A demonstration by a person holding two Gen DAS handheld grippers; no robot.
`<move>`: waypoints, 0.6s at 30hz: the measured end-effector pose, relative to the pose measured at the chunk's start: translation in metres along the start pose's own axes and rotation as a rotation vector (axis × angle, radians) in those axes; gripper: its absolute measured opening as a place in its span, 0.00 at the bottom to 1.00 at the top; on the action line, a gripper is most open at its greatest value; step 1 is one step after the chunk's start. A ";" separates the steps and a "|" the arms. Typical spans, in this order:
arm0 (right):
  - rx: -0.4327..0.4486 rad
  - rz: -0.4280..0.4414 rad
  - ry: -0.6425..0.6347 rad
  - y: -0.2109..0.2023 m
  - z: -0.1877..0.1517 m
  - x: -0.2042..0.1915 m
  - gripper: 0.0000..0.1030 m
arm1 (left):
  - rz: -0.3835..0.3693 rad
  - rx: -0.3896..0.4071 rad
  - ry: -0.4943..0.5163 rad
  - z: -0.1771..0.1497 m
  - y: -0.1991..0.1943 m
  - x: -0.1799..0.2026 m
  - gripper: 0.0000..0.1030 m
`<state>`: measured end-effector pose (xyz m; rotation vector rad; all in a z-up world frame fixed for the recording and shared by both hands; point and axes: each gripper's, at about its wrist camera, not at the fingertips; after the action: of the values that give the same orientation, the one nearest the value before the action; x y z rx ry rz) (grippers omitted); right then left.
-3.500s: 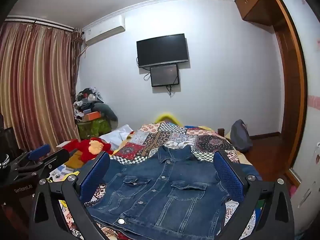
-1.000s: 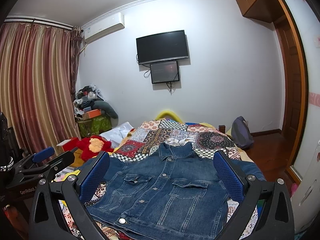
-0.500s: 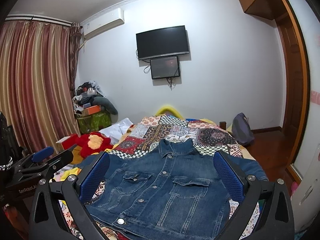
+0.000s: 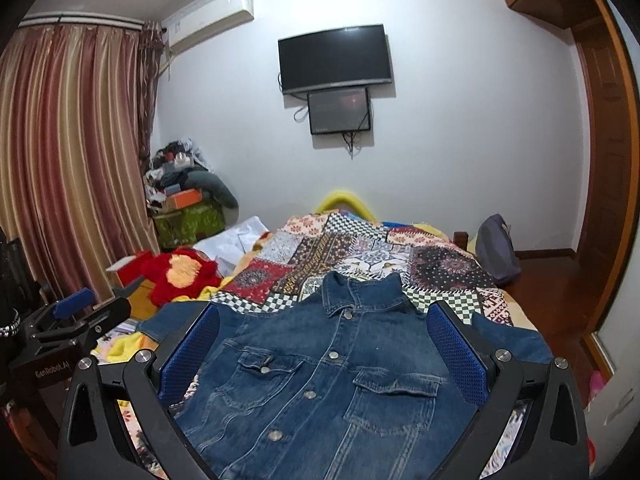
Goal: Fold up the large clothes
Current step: 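Lower the left tool to the jacket's sleeve and close on its cuff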
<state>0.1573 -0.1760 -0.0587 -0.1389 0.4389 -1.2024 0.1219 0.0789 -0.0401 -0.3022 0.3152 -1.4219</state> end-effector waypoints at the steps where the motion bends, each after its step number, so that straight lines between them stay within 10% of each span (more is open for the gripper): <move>1: -0.011 -0.004 -0.001 0.011 0.002 0.000 1.00 | 0.015 -0.012 -0.007 0.000 0.010 -0.007 1.00; 12: -0.232 -0.004 0.049 0.146 0.002 0.019 1.00 | 0.160 -0.265 -0.238 -0.049 0.129 -0.127 1.00; 18: -0.417 -0.058 0.083 0.213 -0.029 0.039 1.00 | 0.105 -0.445 -0.390 -0.104 0.177 -0.183 1.00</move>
<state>0.3424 -0.1305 -0.1660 -0.4642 0.7599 -1.1635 0.2212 0.2806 -0.1986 -0.9002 0.3182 -1.1487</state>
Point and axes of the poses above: each gripper's, at about its wrist camera, not at the fingertips, and y roughly the way its jaws point, x to its right, z to its top, and after that the axes turned 10 degrees about y, right-handed
